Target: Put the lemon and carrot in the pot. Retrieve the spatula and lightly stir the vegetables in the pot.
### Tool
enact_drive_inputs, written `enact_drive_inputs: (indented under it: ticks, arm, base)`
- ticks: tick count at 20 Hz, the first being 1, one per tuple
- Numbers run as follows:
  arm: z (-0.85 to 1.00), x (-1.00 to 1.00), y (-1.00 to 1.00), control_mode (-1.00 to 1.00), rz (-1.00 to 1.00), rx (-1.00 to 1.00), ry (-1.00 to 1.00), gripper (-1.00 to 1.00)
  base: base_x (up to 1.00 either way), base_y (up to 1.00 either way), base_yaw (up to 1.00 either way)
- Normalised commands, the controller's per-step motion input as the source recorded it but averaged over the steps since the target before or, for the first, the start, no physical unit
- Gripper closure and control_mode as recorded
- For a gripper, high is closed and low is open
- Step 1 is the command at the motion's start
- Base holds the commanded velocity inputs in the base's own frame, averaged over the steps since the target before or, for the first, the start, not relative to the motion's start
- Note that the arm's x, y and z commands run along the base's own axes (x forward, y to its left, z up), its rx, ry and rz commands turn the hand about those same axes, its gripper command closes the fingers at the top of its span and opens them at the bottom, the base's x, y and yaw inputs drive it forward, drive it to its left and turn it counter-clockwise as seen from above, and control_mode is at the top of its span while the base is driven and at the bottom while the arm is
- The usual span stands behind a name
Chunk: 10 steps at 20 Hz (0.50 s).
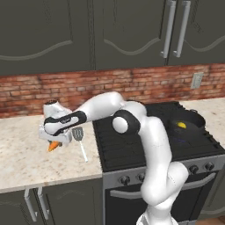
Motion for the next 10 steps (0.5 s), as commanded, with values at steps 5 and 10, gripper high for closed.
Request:
enact_drive_inputs:
  ticks: [5, 10]
  arm:
    - [0.00, -1.00, -0.40, -1.00, 0.00, 0.03, -0.45, 1.00]
    - [0.36, -0.88, -0.16, -1.00, 0.00, 0.00, -0.35, 1.00]
  base:
    - [0.00, 0.00, 0.00]
    - [0.00, 0.00, 0.00]
